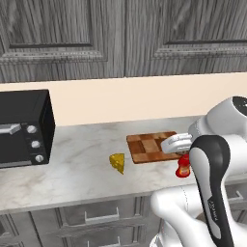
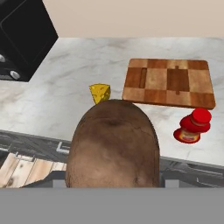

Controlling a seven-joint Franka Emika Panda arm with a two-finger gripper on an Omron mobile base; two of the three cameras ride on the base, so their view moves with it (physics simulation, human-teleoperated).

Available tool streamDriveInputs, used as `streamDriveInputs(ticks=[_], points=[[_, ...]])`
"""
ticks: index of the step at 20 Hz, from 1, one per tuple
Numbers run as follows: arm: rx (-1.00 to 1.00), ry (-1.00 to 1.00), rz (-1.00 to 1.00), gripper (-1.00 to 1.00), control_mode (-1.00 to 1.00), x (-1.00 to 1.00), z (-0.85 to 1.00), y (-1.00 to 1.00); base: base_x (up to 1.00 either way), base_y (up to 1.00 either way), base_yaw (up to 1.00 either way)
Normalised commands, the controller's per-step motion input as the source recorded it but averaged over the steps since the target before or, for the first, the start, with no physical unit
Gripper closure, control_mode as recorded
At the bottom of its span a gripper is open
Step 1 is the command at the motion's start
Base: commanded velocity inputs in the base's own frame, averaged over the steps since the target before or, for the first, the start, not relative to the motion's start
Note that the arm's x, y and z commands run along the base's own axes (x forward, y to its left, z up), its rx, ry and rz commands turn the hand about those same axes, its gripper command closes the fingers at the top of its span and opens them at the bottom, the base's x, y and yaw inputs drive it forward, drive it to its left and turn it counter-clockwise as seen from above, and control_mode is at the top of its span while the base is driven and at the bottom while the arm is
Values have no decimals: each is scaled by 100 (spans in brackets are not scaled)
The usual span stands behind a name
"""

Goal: Retrieve the reheated potato from the microwave, then place the potato, cheese, and condiment on the cutting board.

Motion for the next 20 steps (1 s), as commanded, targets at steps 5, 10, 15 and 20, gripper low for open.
streamDriveInputs(ticks=[5, 10, 15, 20], points=[[0, 0, 0, 100, -100, 0, 0, 0, 0, 0, 0], [0, 0, 0, 100, -100, 0, 0, 0, 0, 0, 0], [0, 2, 0, 100, -100, 1, 0, 0, 0, 0, 0], [-2, 3, -4, 100, -100, 30, -11, 0, 0, 0, 0]])
